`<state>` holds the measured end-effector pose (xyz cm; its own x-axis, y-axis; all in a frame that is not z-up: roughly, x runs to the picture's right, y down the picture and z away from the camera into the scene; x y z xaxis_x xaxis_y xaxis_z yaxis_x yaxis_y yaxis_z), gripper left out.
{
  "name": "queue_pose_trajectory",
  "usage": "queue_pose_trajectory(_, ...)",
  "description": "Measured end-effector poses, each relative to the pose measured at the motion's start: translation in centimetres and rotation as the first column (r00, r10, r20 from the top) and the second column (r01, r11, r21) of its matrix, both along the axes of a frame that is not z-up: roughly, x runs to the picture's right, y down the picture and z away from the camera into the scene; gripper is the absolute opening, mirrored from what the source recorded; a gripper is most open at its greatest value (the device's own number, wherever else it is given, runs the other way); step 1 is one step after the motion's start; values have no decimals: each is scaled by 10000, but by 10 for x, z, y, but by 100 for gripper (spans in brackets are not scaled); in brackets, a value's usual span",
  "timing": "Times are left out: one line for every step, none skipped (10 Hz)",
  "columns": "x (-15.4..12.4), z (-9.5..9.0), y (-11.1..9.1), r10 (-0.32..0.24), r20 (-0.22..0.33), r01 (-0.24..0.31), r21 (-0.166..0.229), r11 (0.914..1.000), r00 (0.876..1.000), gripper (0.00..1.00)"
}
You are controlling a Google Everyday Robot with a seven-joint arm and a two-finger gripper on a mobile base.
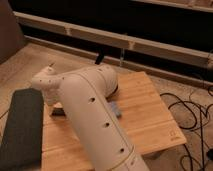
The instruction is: Push the eraser across the table
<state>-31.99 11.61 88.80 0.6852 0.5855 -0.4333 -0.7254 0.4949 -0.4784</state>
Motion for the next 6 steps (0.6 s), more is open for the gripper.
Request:
queue_pose_trajectory(-2, -4, -1, 76, 117, -77, 93, 9999, 9999, 65)
queue_pose_trajectory(0, -9, -5, 261, 127, -264, 226, 9994, 9996, 65)
queue_pose_trajectory(9, -19, -12, 479, 3, -479, 451, 9978, 9989, 65)
queue_pose_trajectory(17, -25, -18, 629, -87, -622, 615, 9962, 9980, 65)
queue_pose_trajectory(20, -26, -21, 654, -119, -643, 722, 9953, 9978, 65)
queue_pose_trajectory(18, -27, -19, 641, -84, -633, 685, 9956, 9979, 65)
